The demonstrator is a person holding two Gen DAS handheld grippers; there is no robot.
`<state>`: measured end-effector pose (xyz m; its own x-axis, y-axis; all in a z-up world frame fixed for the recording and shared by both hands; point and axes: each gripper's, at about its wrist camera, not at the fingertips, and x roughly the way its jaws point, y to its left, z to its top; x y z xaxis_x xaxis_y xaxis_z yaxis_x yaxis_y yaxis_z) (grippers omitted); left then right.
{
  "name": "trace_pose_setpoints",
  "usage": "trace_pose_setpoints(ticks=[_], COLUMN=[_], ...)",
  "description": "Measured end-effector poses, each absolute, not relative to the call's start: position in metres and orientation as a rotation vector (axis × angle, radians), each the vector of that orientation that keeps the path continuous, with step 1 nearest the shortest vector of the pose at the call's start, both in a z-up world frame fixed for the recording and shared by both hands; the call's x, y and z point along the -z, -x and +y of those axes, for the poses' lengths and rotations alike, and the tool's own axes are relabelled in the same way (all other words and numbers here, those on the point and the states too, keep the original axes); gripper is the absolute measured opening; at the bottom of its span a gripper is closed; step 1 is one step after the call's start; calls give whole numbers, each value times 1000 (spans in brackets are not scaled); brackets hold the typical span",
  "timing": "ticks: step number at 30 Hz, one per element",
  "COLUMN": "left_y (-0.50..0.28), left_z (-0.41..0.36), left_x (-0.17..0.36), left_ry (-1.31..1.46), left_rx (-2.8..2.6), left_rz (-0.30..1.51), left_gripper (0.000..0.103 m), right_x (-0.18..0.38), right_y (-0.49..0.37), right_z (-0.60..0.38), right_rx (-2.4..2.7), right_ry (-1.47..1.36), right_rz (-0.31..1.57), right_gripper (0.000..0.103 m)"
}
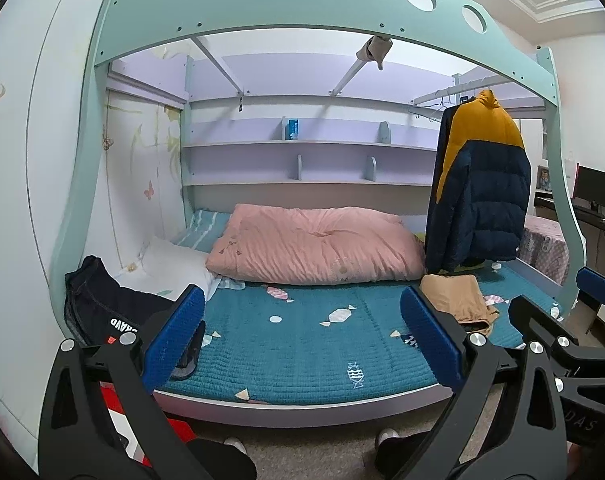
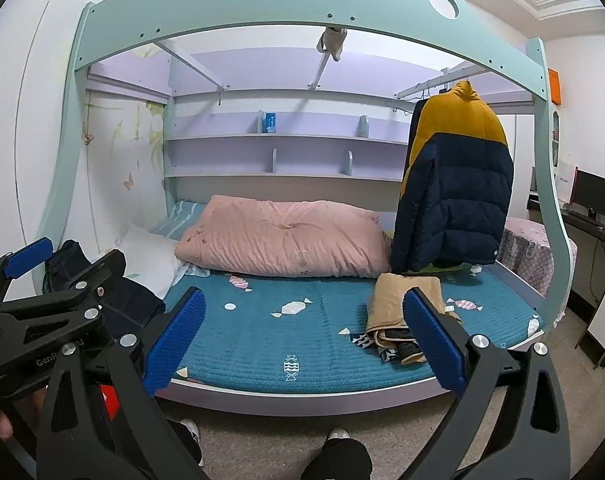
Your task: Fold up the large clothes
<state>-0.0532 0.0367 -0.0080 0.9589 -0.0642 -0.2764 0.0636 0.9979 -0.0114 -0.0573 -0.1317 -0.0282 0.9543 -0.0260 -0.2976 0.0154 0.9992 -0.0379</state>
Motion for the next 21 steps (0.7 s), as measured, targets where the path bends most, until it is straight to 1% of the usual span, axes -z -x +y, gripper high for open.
trace_pose_setpoints(ticks=[21], left_y=[52], left_z=[37], left_x=[9], left_ry=[-6], left_rx=[76], left_rz=[265], left_gripper=[98], right_x=[25], right_y=[60], right_z=[-135], right_rx=[36], right_ry=[24], right_rz=[300], right_gripper=[96])
